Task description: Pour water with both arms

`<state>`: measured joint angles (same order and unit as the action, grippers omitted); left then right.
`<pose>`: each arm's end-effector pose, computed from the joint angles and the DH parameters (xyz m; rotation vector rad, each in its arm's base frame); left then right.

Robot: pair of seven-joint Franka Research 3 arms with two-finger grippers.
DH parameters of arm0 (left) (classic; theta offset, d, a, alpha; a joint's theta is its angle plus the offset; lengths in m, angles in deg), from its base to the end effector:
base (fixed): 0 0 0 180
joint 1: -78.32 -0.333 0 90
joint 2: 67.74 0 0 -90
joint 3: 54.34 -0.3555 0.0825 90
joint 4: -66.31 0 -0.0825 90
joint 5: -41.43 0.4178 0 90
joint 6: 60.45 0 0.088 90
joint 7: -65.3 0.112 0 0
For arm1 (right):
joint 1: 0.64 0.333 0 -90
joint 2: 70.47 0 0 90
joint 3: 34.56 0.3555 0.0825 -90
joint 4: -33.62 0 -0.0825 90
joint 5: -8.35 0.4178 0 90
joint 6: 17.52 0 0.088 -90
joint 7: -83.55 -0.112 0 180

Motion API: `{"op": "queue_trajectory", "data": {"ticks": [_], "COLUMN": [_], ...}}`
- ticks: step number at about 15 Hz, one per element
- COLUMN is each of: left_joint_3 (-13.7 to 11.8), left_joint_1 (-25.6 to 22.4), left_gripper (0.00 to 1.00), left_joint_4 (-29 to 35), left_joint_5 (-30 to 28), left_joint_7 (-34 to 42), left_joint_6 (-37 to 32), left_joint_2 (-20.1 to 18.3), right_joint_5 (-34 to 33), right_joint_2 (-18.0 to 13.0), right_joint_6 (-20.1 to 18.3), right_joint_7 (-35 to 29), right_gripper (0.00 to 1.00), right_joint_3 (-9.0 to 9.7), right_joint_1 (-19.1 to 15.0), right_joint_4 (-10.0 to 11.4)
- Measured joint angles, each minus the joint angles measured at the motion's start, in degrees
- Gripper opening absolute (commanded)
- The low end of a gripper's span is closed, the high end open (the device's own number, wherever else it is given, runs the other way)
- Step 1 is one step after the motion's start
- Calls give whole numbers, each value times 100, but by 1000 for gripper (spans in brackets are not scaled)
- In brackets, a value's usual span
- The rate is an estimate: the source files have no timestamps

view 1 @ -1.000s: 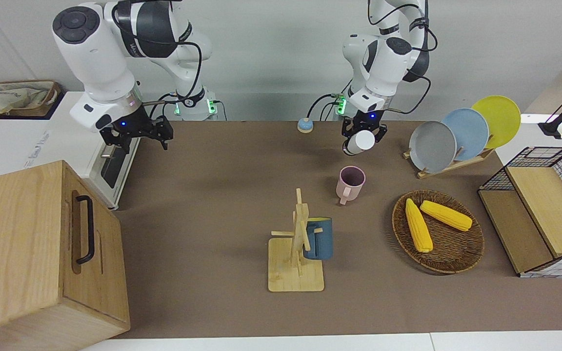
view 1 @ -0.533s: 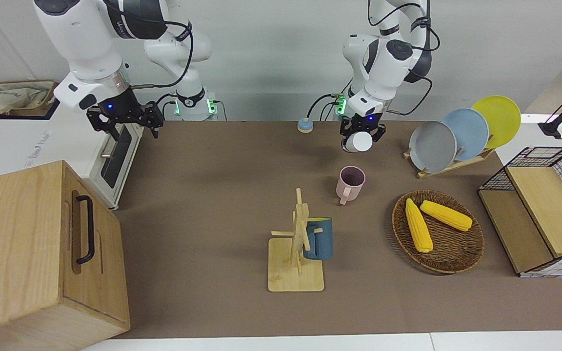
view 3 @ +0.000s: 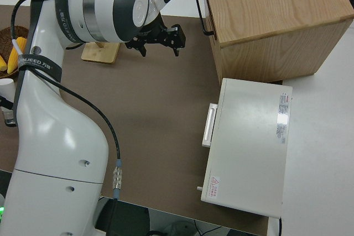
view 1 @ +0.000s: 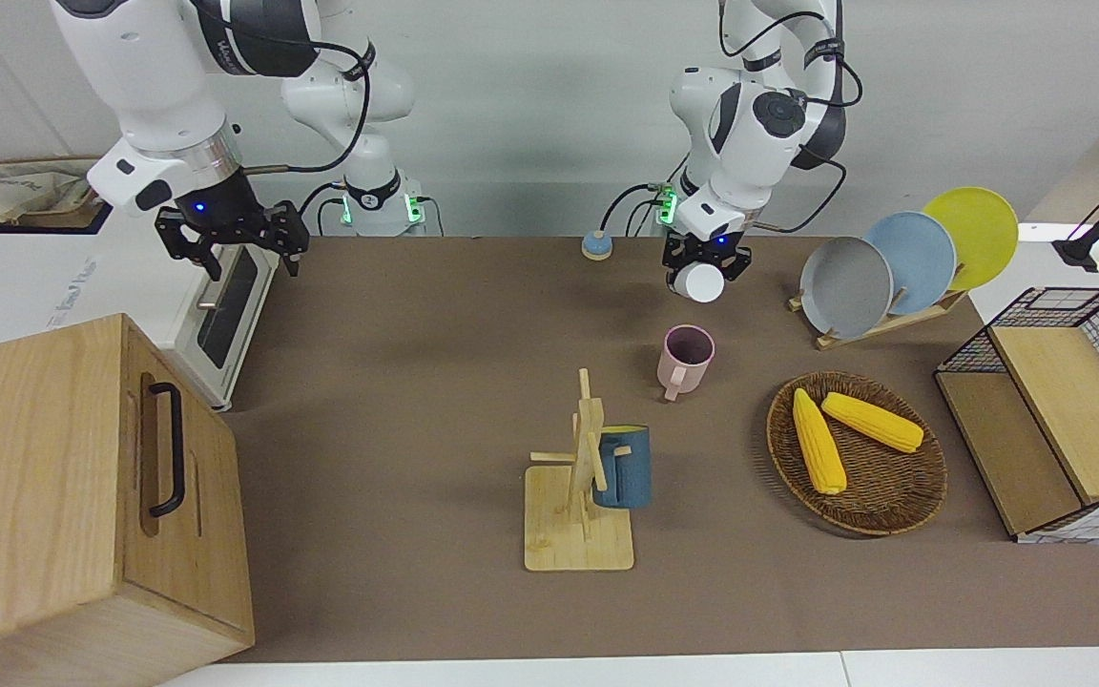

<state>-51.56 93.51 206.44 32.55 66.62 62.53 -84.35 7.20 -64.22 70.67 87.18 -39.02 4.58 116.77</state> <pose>0.4339 -0.1486 0.4227 3.0046 -0.3768 -0.0389 0.6231 0.0089 0.6507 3.1111 0.1192 -0.0335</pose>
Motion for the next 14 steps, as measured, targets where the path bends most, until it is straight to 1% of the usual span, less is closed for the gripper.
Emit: {"op": "queue_trajectory", "data": {"ticks": [8, 12, 14], "left_joint_3": [-5, -9, -9], "left_joint_1": [0, 0, 0], "left_gripper": [0, 0, 0], "left_joint_4": [-56, -443, -638], "left_joint_5": [2, 140, 171], "left_joint_7": [0, -133, -190], "left_joint_6": [-25, -577, -717], "left_joint_2": [89, 295, 441], "right_joint_5": [0, 0, 2], "right_joint_2": [-16, -16, -16], "right_joint_6": [0, 0, 0], "right_joint_7": [0, 0, 0], "right_gripper": [985, 985, 985], "right_joint_3": [86, 82, 91], "right_joint_1": [46, 46, 46], "right_joint_4": [0, 0, 0]}}
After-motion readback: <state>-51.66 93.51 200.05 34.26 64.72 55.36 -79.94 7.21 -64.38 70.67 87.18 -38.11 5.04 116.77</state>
